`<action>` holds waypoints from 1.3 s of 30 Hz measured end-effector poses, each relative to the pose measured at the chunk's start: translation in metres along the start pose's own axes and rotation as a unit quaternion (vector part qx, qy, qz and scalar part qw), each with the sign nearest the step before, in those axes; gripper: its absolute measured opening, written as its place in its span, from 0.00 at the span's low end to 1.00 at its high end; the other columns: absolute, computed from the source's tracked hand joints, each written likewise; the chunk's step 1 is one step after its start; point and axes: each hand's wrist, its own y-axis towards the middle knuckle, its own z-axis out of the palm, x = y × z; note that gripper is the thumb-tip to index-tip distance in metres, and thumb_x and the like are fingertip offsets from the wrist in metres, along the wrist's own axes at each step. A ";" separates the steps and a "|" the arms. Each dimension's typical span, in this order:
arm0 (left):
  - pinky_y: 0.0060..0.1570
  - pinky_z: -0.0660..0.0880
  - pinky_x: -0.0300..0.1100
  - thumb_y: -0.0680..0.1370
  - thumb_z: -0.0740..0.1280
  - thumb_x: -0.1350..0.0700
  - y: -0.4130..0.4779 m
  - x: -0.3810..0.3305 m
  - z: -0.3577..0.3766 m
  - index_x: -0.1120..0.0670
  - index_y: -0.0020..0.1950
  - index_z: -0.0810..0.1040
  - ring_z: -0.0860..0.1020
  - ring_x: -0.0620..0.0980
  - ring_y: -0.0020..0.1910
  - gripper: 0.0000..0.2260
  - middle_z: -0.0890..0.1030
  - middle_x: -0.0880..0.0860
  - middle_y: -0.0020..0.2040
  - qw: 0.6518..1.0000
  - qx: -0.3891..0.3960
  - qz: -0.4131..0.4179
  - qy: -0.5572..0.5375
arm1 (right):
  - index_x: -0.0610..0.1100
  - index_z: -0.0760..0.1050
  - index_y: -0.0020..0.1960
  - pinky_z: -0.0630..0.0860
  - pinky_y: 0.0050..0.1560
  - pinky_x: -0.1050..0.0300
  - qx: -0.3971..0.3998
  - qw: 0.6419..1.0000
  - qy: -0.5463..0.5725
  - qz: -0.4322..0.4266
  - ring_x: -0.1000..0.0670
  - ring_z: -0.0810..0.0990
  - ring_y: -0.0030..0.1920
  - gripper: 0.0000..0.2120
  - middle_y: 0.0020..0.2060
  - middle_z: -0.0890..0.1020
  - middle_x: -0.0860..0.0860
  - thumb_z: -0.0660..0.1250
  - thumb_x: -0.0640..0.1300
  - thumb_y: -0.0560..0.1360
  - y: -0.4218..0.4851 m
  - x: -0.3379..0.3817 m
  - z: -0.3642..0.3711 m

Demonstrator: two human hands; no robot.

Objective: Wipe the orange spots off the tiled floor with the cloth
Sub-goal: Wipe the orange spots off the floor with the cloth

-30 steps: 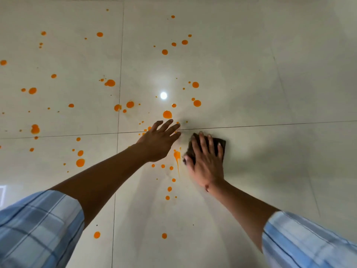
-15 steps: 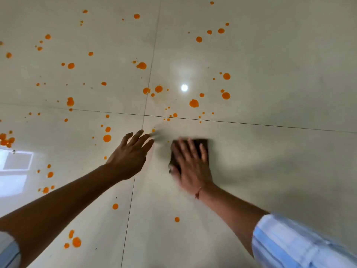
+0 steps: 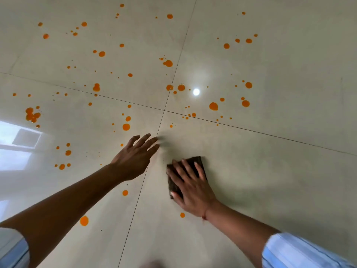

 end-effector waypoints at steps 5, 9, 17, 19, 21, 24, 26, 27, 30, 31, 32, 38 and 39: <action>0.73 0.46 0.52 0.82 0.52 0.52 -0.016 -0.003 0.007 0.52 0.78 0.53 0.47 0.55 0.78 0.25 0.52 0.52 0.79 0.999 -0.004 -0.029 -0.020 | 0.51 0.54 0.79 0.50 0.75 0.37 -0.046 0.992 -0.028 0.117 0.43 0.53 0.78 0.33 0.79 0.56 0.48 0.53 0.61 0.77 0.070 -0.045 -0.036; 0.73 0.47 0.53 0.82 0.52 0.52 -0.034 -0.006 0.020 0.53 0.78 0.54 0.49 0.56 0.78 0.24 0.54 0.53 0.79 1.000 -0.004 -0.022 -0.016 | 0.49 0.56 0.79 0.51 0.75 0.36 -0.042 0.997 -0.009 0.071 0.42 0.55 0.78 0.34 0.79 0.57 0.47 0.57 0.59 0.77 0.057 0.012 -0.010; 0.73 0.45 0.55 0.82 0.49 0.51 -0.054 -0.028 0.038 0.54 0.79 0.48 0.45 0.59 0.78 0.26 0.47 0.56 0.79 1.000 -0.003 -0.023 -0.017 | 0.50 0.59 0.78 0.51 0.73 0.38 -0.017 0.997 -0.049 0.050 0.42 0.58 0.77 0.32 0.79 0.57 0.48 0.56 0.61 0.77 -0.004 0.007 0.001; 0.73 0.45 0.55 0.82 0.50 0.51 -0.056 -0.029 0.042 0.53 0.79 0.47 0.46 0.58 0.78 0.26 0.47 0.56 0.79 0.999 -0.001 -0.027 -0.020 | 0.49 0.58 0.78 0.52 0.74 0.37 -0.027 0.997 -0.019 0.076 0.42 0.55 0.78 0.33 0.79 0.56 0.48 0.57 0.60 0.77 -0.001 0.029 0.009; 0.73 0.46 0.54 0.82 0.50 0.51 -0.060 -0.027 0.043 0.53 0.79 0.47 0.47 0.58 0.78 0.26 0.47 0.56 0.79 1.000 -0.003 -0.027 -0.016 | 0.50 0.57 0.79 0.53 0.74 0.37 -0.010 0.999 -0.027 -0.032 0.43 0.55 0.78 0.35 0.80 0.53 0.48 0.58 0.61 0.76 -0.044 0.039 0.030; 0.73 0.46 0.54 0.83 0.48 0.51 -0.064 -0.025 0.040 0.54 0.79 0.47 0.47 0.58 0.78 0.25 0.46 0.56 0.79 0.999 -0.007 -0.023 -0.023 | 0.52 0.57 0.78 0.56 0.73 0.37 0.021 0.989 -0.069 -0.132 0.44 0.55 0.78 0.35 0.78 0.59 0.48 0.59 0.62 0.74 -0.075 0.001 0.023; 0.73 0.47 0.54 0.83 0.48 0.51 -0.070 -0.028 0.041 0.53 0.79 0.48 0.47 0.57 0.78 0.25 0.47 0.55 0.80 0.999 -0.003 -0.033 -0.037 | 0.51 0.59 0.78 0.59 0.71 0.35 0.001 0.994 -0.079 -0.073 0.43 0.56 0.77 0.34 0.77 0.62 0.47 0.57 0.62 0.75 -0.032 -0.009 0.008; 0.73 0.48 0.53 0.83 0.49 0.50 -0.075 -0.030 0.043 0.53 0.79 0.49 0.48 0.57 0.78 0.25 0.48 0.55 0.79 0.998 -0.006 -0.044 -0.048 | 0.50 0.59 0.78 0.58 0.72 0.36 -0.016 0.997 -0.071 -0.017 0.43 0.56 0.77 0.33 0.78 0.61 0.47 0.57 0.62 0.76 0.000 -0.003 0.000; 0.73 0.52 0.53 0.82 0.54 0.51 -0.094 -0.035 0.051 0.55 0.78 0.54 0.52 0.57 0.77 0.25 0.54 0.55 0.79 0.990 -0.025 -0.100 -0.100 | 0.49 0.58 0.78 0.53 0.74 0.37 -0.036 0.998 -0.041 0.042 0.42 0.56 0.78 0.33 0.78 0.59 0.47 0.56 0.62 0.78 0.060 0.038 -0.002; 0.72 0.53 0.52 0.81 0.56 0.52 -0.103 -0.036 0.054 0.56 0.78 0.55 0.53 0.57 0.77 0.26 0.55 0.56 0.78 0.984 -0.027 -0.127 -0.118 | 0.49 0.57 0.78 0.53 0.74 0.37 -0.032 0.999 -0.040 0.008 0.42 0.55 0.78 0.33 0.78 0.58 0.47 0.56 0.61 0.78 0.060 0.050 0.004; 0.72 0.54 0.53 0.81 0.57 0.52 -0.113 -0.037 0.057 0.56 0.78 0.56 0.53 0.57 0.77 0.26 0.56 0.56 0.78 0.978 -0.030 -0.155 -0.136 | 0.48 0.57 0.79 0.53 0.74 0.37 -0.022 0.998 -0.045 -0.038 0.42 0.55 0.78 0.33 0.79 0.57 0.47 0.55 0.61 0.78 0.050 0.055 0.011; 0.69 0.62 0.57 0.80 0.58 0.52 -0.170 -0.048 0.078 0.59 0.74 0.65 0.60 0.59 0.75 0.23 0.63 0.59 0.75 0.942 -0.019 -0.278 -0.187 | 0.50 0.61 0.77 0.51 0.73 0.39 -0.002 0.988 -0.082 -0.133 0.43 0.59 0.77 0.33 0.78 0.61 0.47 0.55 0.62 0.75 0.063 0.036 -0.004; 0.69 0.62 0.57 0.80 0.62 0.52 -0.175 -0.046 0.084 0.59 0.74 0.65 0.59 0.59 0.75 0.24 0.63 0.59 0.75 0.933 -0.021 -0.302 -0.196 | 0.50 0.59 0.78 0.50 0.74 0.39 -0.016 0.994 -0.070 -0.077 0.43 0.57 0.78 0.33 0.78 0.59 0.48 0.55 0.62 0.76 0.088 0.053 -0.005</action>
